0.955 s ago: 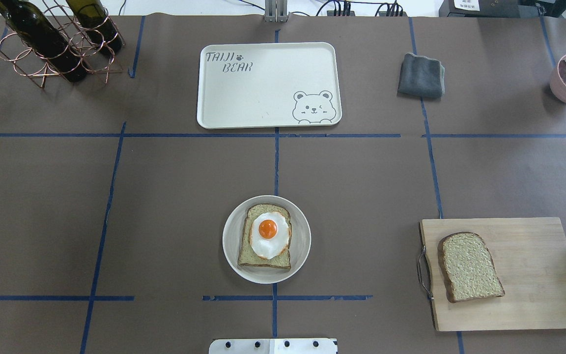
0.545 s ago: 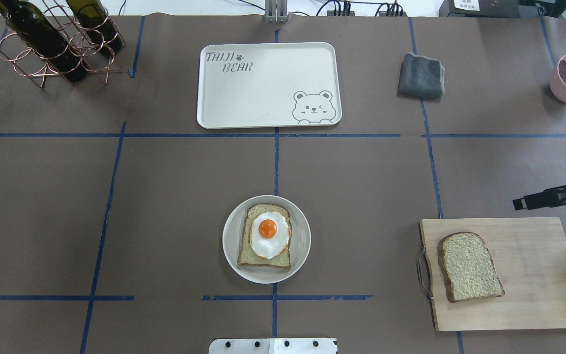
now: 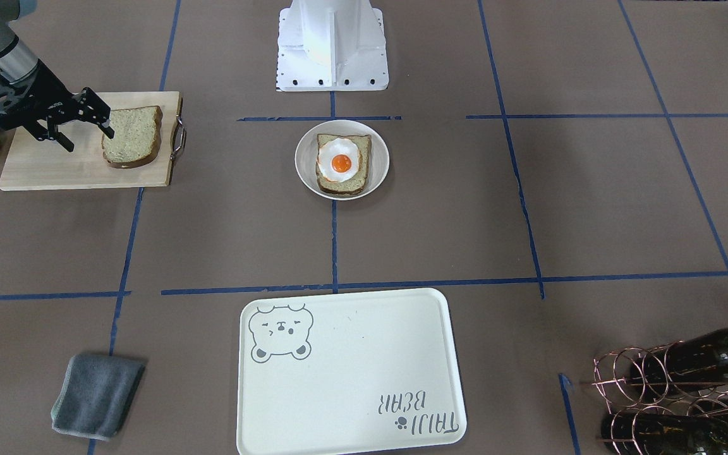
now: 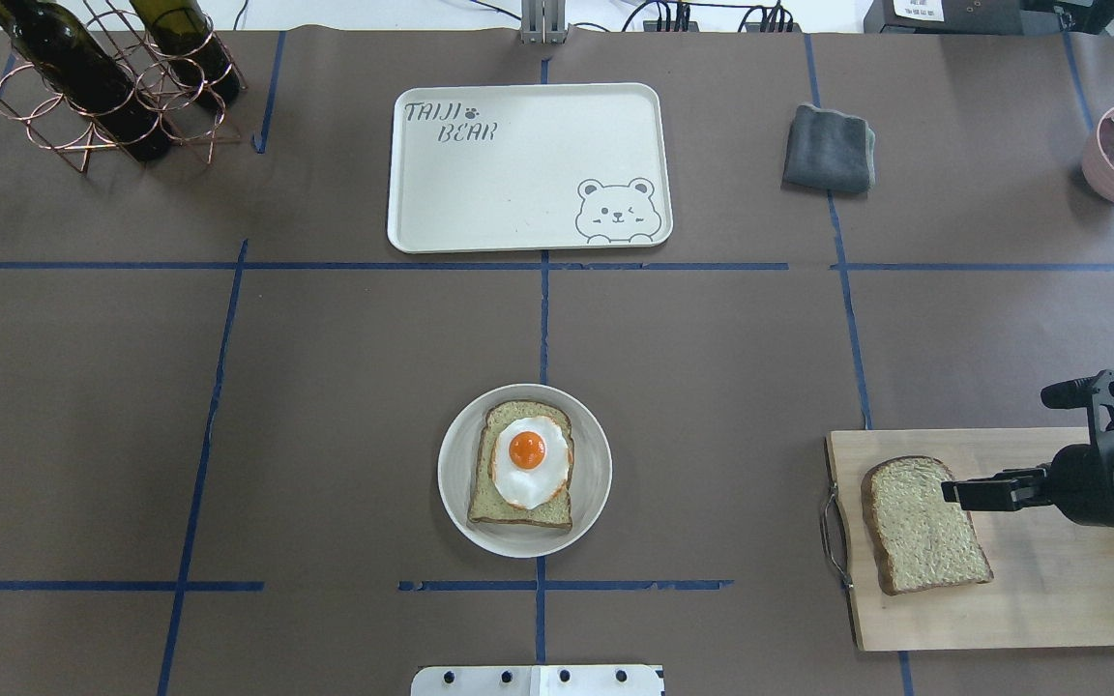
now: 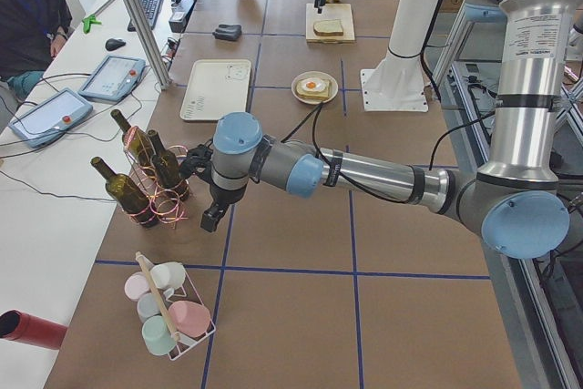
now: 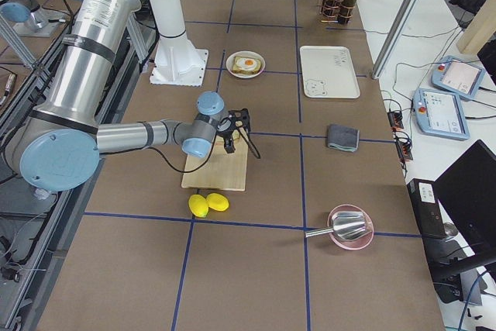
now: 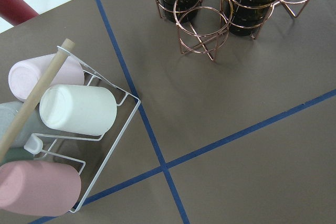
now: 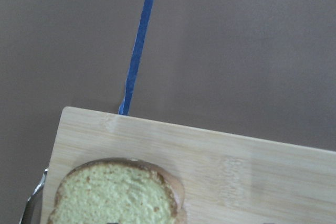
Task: Make sandwich and place on tray
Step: 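Reach the right gripper down to the bread slice on the wooden board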
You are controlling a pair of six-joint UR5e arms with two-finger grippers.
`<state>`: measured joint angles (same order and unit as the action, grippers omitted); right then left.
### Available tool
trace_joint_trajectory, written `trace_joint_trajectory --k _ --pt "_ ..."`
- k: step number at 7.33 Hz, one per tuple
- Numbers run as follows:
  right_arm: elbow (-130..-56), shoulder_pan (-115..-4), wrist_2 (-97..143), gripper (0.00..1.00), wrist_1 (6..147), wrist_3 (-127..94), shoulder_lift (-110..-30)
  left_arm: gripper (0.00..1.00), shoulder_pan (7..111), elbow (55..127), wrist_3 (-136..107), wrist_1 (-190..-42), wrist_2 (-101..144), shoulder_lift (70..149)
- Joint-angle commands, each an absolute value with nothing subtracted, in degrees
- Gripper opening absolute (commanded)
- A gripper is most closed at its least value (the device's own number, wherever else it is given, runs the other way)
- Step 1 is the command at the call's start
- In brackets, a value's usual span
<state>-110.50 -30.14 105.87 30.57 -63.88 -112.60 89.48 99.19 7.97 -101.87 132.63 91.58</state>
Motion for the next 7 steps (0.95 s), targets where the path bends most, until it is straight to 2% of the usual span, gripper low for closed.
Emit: trace_joint_trajectory --k 1,7 --pt "-111.18 -28.39 104.06 0.82 30.32 -64.86 -112.68 1.00 89.47 99.23 8.00 -101.87 132.63 91.58" --pt "-111.09 -23.91 100.90 0.66 31.03 -64.69 -114.08 1.00 89.47 98.97 8.17 -101.87 132.63 91.58"
